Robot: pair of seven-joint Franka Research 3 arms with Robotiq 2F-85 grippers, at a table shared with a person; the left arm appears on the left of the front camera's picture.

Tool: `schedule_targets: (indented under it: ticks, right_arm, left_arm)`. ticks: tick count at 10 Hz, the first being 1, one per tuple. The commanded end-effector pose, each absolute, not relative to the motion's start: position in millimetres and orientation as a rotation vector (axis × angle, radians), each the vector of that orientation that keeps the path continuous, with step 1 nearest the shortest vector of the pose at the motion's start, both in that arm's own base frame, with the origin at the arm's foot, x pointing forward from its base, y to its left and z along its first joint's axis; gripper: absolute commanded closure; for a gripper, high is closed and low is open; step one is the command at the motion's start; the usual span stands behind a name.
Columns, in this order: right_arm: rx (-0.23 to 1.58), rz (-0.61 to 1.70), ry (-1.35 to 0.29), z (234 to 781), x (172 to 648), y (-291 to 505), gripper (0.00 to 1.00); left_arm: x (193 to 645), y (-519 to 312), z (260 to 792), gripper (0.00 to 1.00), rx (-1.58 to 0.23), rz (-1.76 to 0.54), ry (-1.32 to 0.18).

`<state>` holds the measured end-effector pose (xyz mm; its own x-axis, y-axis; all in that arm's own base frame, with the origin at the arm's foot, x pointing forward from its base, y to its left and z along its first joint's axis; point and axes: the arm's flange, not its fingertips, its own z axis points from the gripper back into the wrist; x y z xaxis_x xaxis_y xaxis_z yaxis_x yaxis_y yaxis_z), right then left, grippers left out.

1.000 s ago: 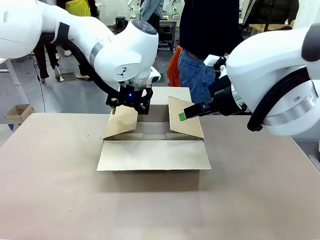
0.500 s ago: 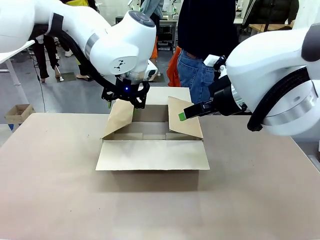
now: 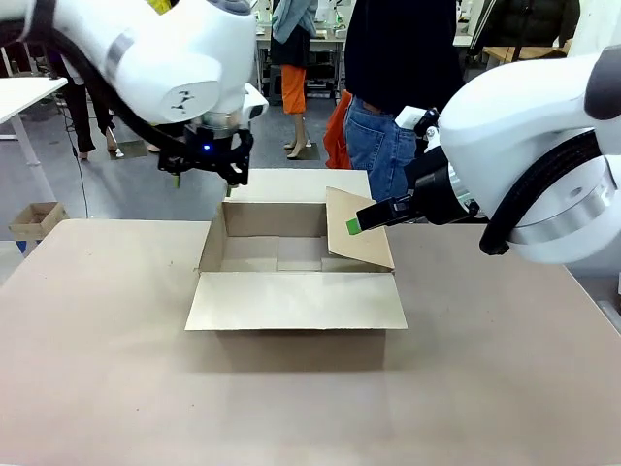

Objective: Pack the gift set into the box.
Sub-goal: Place both hands on the side flaps of the Package Box and spread them outward.

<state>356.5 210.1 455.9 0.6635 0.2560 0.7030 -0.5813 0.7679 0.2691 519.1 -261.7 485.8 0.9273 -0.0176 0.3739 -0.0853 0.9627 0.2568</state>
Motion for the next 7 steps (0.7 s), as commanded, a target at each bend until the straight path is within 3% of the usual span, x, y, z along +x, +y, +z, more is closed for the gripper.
schedule_targets:
  ticks: [1,7]
  right_arm:
    - [0.498,0.475,-0.705,460,356,212,0.00]
    - [0.498,0.475,-0.705,460,356,212,0.00]
  left_arm:
    - [508,-225,480,0.00,0.199,0.029,-0.402]
    - [500,-119,448,0.00,-0.056,0.035,-0.388]
